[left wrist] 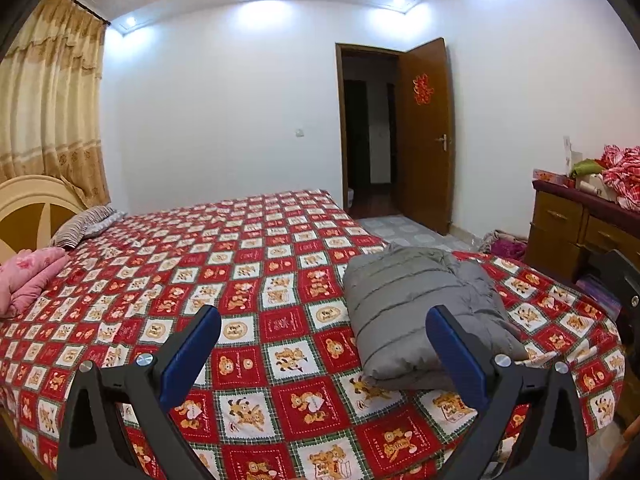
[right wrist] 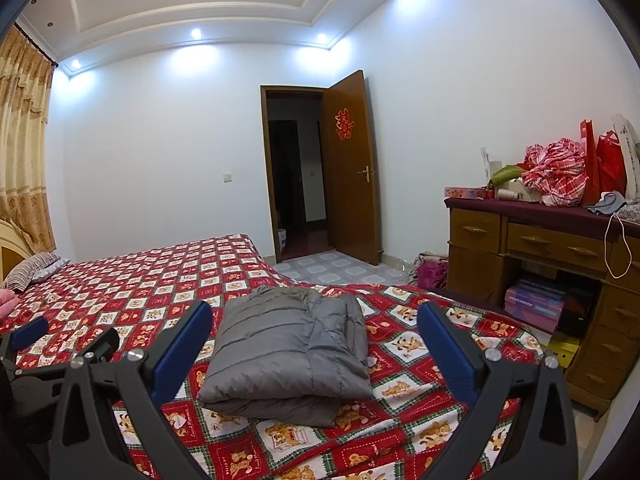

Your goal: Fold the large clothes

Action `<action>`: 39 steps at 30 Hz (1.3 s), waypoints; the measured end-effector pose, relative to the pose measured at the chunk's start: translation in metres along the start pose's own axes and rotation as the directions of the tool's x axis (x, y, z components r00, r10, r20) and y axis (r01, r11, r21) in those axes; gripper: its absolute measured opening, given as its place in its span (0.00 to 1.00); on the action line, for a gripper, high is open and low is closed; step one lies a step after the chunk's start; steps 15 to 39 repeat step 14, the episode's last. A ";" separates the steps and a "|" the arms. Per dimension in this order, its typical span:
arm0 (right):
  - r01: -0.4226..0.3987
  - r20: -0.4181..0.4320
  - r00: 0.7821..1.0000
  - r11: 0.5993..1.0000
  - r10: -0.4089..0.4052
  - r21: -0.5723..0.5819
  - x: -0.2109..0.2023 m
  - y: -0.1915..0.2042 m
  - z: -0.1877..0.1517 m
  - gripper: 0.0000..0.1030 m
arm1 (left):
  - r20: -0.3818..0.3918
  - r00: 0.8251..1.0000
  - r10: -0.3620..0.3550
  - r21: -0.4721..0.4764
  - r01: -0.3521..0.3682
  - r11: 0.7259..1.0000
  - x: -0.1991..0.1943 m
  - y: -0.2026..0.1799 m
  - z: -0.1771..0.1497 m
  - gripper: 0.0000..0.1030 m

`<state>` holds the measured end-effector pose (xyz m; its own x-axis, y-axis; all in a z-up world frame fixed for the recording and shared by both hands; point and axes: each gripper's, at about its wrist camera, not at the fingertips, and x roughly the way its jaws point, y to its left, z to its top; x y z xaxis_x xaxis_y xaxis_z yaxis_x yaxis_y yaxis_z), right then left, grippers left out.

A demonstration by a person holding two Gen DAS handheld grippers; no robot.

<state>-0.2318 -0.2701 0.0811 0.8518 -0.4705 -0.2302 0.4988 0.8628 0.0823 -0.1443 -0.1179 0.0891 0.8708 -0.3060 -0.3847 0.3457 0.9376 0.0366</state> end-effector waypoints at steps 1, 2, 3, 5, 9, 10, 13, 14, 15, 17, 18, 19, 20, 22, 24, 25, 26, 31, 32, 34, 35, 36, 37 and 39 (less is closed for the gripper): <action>0.000 -0.002 1.000 1.000 0.000 -0.003 0.000 0.001 -0.001 1.00 | -0.018 1.000 -0.007 -0.012 0.007 1.000 0.004 0.002 0.000 0.99; -0.001 -0.004 1.000 1.000 0.001 -0.005 0.001 0.001 -0.001 1.00 | -0.035 0.999 -0.023 -0.026 0.022 0.999 0.007 0.005 -0.001 0.99; -0.002 -0.007 1.000 1.000 0.001 -0.008 0.001 0.002 -0.002 1.00 | -0.048 0.998 -0.036 -0.035 0.034 0.999 0.010 0.007 -0.002 0.99; -0.002 -0.011 1.000 1.000 0.002 -0.013 0.002 0.003 -0.003 1.00 | -0.066 0.997 -0.041 -0.044 0.038 0.998 0.015 0.010 -0.003 0.99; -0.003 -0.020 1.000 1.000 0.002 -0.018 0.004 0.005 -0.004 1.00 | -0.053 0.998 0.013 -0.012 -0.014 1.000 0.016 0.010 -0.006 0.99; -0.001 -0.023 1.000 1.000 0.001 -0.018 0.005 0.006 -0.005 1.00 | -0.057 0.998 0.016 -0.013 -0.017 1.000 0.018 0.011 -0.007 0.99; 0.002 -0.045 0.999 1.000 -0.003 -0.020 0.012 0.007 -0.007 1.00 | -0.075 0.997 0.010 -0.042 -0.013 0.999 0.023 0.019 -0.007 0.99; 0.006 -0.052 0.999 1.000 -0.007 -0.022 0.014 0.007 -0.008 1.00 | -0.078 0.997 0.021 -0.045 -0.025 0.999 0.024 0.021 -0.007 0.99; 0.006 -0.052 0.999 1.000 -0.007 -0.022 0.014 0.007 -0.008 1.00 | -0.078 0.997 0.021 -0.045 -0.025 0.999 0.024 0.021 -0.007 0.99; 0.006 -0.052 0.999 1.000 -0.007 -0.022 0.014 0.007 -0.008 1.00 | -0.078 0.997 0.021 -0.045 -0.025 0.999 0.024 0.021 -0.007 0.99; 0.006 -0.052 0.999 1.000 -0.007 -0.022 0.014 0.007 -0.008 1.00 | -0.078 0.997 0.021 -0.045 -0.025 0.999 0.024 0.021 -0.007 0.99; 0.006 -0.052 0.999 1.000 -0.007 -0.022 0.014 0.007 -0.008 1.00 | -0.078 0.997 0.021 -0.045 -0.025 0.999 0.024 0.021 -0.007 0.99; 0.006 -0.052 0.999 1.000 -0.007 -0.022 0.014 0.007 -0.008 1.00 | -0.078 0.997 0.021 -0.045 -0.025 0.999 0.024 0.021 -0.007 0.99; 0.006 -0.052 0.999 1.000 -0.007 -0.022 0.014 0.007 -0.008 1.00 | -0.078 0.997 0.021 -0.045 -0.025 0.999 0.024 0.021 -0.007 0.99; 0.006 -0.052 0.999 1.000 -0.007 -0.022 0.014 0.007 -0.008 1.00 | -0.078 0.997 0.021 -0.045 -0.025 0.999 0.024 0.021 -0.007 0.99; 0.006 -0.052 0.999 1.000 -0.007 -0.022 0.014 0.007 -0.008 1.00 | -0.078 0.997 0.021 -0.045 -0.025 0.999 0.024 0.021 -0.007 0.99; 0.006 -0.052 0.999 1.000 -0.007 -0.022 0.014 0.007 -0.008 1.00 | -0.078 0.997 0.021 -0.045 -0.025 0.999 0.024 0.021 -0.007 0.99; 0.006 -0.052 0.999 1.000 -0.007 -0.022 0.014 0.007 -0.008 1.00 | -0.078 0.997 0.021 -0.045 -0.025 0.999 0.024 0.021 -0.007 0.99; 0.006 -0.052 0.999 1.000 -0.007 -0.022 0.014 0.007 -0.008 1.00 | -0.078 0.997 0.021 -0.045 -0.025 0.999 0.024 0.021 -0.007 0.99; 0.006 -0.052 0.999 1.000 -0.007 -0.022 0.014 0.007 -0.008 1.00 | -0.078 0.997 0.021 -0.045 -0.025 0.999 0.024 0.021 -0.007 0.99; 0.006 -0.052 0.999 1.000 -0.007 -0.022 0.014 0.007 -0.008 1.00 | -0.078 0.997 0.021 -0.045 -0.025 0.999 0.024 0.021 -0.007 0.99; 0.006 -0.052 0.999 1.000 -0.007 -0.022 0.014 0.007 -0.008 1.00 | -0.078 0.997 0.021 -0.045 -0.025 0.999 0.024 0.021 -0.007 0.99; 0.006 -0.052 0.999 1.000 -0.007 -0.022 0.014 0.007 -0.008 1.00 | -0.078 0.997 0.021 -0.045 -0.025 0.999 0.024 0.021 -0.007 0.99; 0.006 -0.052 0.999 1.000 -0.007 -0.022 0.014 0.007 -0.008 1.00 | -0.078 0.997 0.021 -0.045 -0.025 0.999 0.024 0.021 -0.007 0.99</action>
